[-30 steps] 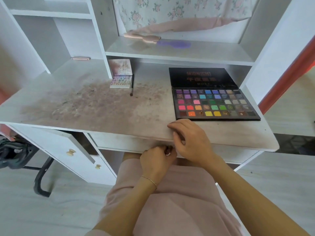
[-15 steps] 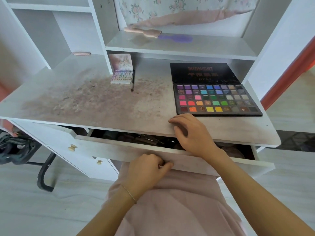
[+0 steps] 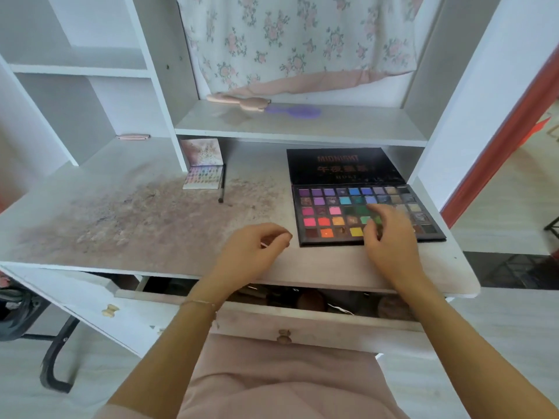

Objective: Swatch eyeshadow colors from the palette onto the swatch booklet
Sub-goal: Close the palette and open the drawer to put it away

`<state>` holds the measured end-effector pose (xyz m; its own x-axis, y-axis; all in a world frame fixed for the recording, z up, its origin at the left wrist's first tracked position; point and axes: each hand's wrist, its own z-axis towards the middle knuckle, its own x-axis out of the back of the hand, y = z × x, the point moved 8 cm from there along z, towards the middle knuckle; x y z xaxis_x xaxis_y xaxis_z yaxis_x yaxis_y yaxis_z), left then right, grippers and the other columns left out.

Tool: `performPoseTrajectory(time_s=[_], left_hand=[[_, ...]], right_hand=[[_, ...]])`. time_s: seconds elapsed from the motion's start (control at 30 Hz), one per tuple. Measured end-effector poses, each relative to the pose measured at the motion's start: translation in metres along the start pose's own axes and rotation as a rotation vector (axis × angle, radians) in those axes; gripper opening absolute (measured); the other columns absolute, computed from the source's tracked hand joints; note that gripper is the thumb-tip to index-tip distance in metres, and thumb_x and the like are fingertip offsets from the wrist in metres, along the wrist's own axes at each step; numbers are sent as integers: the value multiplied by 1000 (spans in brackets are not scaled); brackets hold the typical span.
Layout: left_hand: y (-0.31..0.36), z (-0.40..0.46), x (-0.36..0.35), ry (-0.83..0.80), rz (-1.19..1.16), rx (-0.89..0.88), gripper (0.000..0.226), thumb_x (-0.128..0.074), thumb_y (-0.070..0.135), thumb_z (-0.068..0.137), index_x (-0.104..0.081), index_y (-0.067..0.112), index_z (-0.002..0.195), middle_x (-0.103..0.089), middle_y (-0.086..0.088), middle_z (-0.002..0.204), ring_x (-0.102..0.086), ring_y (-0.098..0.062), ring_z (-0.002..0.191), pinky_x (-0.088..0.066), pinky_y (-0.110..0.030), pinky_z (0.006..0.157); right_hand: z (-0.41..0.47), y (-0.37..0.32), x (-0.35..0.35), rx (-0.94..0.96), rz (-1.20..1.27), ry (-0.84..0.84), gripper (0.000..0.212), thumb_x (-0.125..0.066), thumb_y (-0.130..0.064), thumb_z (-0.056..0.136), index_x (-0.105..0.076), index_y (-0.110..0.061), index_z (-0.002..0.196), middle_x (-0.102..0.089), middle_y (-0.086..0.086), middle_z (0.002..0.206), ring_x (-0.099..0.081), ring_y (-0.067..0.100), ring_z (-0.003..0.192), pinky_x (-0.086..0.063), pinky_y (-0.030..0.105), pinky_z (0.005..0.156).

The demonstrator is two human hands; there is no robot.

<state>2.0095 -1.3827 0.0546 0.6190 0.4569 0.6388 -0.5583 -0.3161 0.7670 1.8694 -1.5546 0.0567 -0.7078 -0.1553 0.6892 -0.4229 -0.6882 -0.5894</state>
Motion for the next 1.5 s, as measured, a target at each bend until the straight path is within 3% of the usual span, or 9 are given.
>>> performPoseTrajectory(time_s=[0.23, 0.53, 0.77, 1.0, 1.13, 1.23, 1.3, 1.4, 1.5], left_hand=[[-7, 58, -32, 52, 242, 53, 47, -44, 46, 90, -39, 27, 133, -46, 1, 137, -36, -20, 128, -26, -38, 104], [-21, 43, -18, 234, 132, 122, 46, -46, 54, 83, -39, 31, 122, -54, 6, 119, -45, -18, 117, -33, -43, 100], [-56, 2, 25, 304, 169, 234, 53, -52, 51, 81, -44, 23, 125, -58, -5, 117, -52, -24, 110, -45, -46, 92], [-38, 57, 44, 300, 136, 136, 50, -55, 38, 87, -43, 16, 131, -50, 1, 126, -43, -13, 116, -30, -25, 89], [-50, 92, 34, 169, 206, 218, 52, -51, 39, 89, -43, 10, 131, -52, -10, 131, -46, -27, 120, -38, -38, 99], [-61, 96, 29, 147, 176, 295, 65, -52, 43, 87, -32, 10, 140, -42, -11, 141, -34, -30, 131, -32, -46, 106], [-64, 94, 30, 163, 87, 305, 65, -54, 42, 87, -32, 12, 140, -42, -9, 142, -33, -28, 132, -32, -46, 107], [-67, 89, 35, 184, -30, 295, 58, -56, 38, 87, -37, 15, 138, -48, 0, 136, -41, -21, 127, -36, -34, 103], [-66, 80, 40, 233, -82, 257, 45, -58, 28, 87, -46, 18, 130, -48, 31, 99, -50, 10, 94, -34, 0, 72]], right_hand=[[35, 72, 23, -372, -274, -25, 47, -39, -27, 93, -37, 3, 129, -45, 27, 128, -39, 43, 118, -32, 48, 102], [14, 47, 5, -315, -107, -52, 44, -43, -30, 93, -40, -9, 132, -49, 16, 128, -39, 29, 116, -34, 37, 95], [-9, 20, 4, -206, -118, -48, 30, -46, -35, 91, -52, -18, 116, -62, 2, 102, -48, 9, 80, -36, 20, 58], [51, 21, -27, -274, 145, -123, 37, -43, -23, 94, -44, -13, 130, -51, 10, 130, -48, 22, 116, -37, 27, 91], [79, 34, -40, -467, 365, -97, 40, -41, -23, 95, -41, -13, 133, -49, 9, 133, -47, 24, 119, -36, 27, 92], [89, 42, -49, -608, 520, -77, 27, -43, -21, 92, -54, -8, 113, -57, 14, 114, -52, 29, 110, -42, 43, 98], [91, 44, -49, -650, 600, -35, 16, -44, -14, 89, -53, -8, 78, -53, 13, 81, -54, 28, 81, -47, 37, 77], [89, 51, -42, -700, 694, 12, 30, -45, -7, 87, -42, -12, 58, -38, 4, 59, -36, 14, 57, -36, 22, 55], [81, 48, -39, -685, 705, -78, 19, -51, -7, 89, -55, -10, 71, -54, 3, 64, -49, 12, 59, -43, 12, 44]])
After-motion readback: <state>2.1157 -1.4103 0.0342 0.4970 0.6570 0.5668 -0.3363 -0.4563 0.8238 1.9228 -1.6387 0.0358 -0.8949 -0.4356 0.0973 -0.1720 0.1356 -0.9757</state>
